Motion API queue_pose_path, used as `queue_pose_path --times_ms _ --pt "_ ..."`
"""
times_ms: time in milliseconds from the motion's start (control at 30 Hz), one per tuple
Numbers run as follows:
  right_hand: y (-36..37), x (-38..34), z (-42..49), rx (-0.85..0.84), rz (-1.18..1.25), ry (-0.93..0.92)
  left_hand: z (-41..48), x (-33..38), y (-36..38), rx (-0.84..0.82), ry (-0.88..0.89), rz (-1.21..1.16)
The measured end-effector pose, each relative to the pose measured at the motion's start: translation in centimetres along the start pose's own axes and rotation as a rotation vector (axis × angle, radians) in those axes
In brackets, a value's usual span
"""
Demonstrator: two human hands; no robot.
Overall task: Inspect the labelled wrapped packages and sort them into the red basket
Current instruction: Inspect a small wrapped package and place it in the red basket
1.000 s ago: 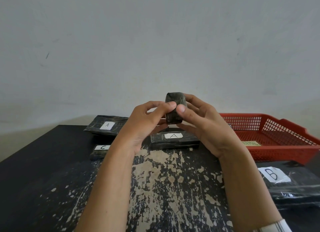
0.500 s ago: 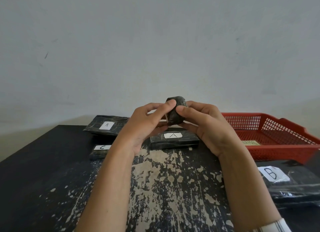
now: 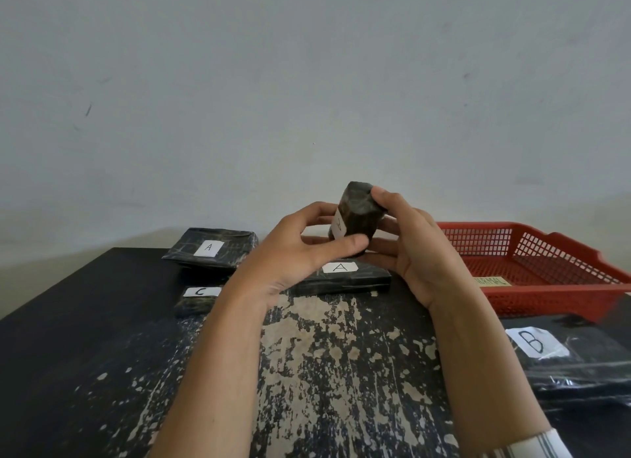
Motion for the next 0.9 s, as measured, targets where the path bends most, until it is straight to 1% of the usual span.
queue_pose_path --times_ms 133,233,300,367,433,500,567,700,800,900 --pt "0.2 0.3 0.0 -0.008 -0.002 0.063 0.1 0.7 -0.4 0.088 0.088 0.002" --pt "0.2 0.6 0.1 0.016 -0.034 0.069 0.1 1.0 -0.7 0.168 0.108 0.006" --pt "-0.4 0.1 0.2 0.125 -0.165 -0.023 0.2 1.0 -1.2 0.276 0.121 0.071" --pt "-0.7 -0.8 0.2 0.216 -0.295 -0.168 0.2 1.0 -1.5 0.372 0.140 0.155" --pt "-0.3 -1.3 0.0 0.206 -0.386 -0.268 0.1 1.0 -1.4 0.403 0.157 0.199" --pt "0.4 -1.2 -0.2 0.166 -0.445 -0.301 0.2 0.9 -1.0 0.378 0.169 0.200" --pt "0.7 -1.2 -0.3 0.164 -0.526 -0.338 0.3 0.6 -0.4 0.323 0.163 0.189" --pt "-0.3 -1.2 -0.2 0.157 -0.758 -0.418 0.6 -0.6 1.4 0.182 0.090 0.122" --pt "-2.0 -1.6 0.2 0.206 -0.996 -0.482 0.7 -1.1 3.9 0.109 0.028 0.032" --pt "-4.5 -2.1 1.1 0.256 -1.128 -0.489 1.4 -1.2 7.1 0.047 -0.003 -0.024"
Point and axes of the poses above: each hand's wrist, its own z-axis towards the middle knuckle, its own y-axis out of the palm, x = y × z, the point moved 7 cm from there along z, towards the middle knuckle, and after that the axes turned 10 degrees about x, right-handed, at the moved point
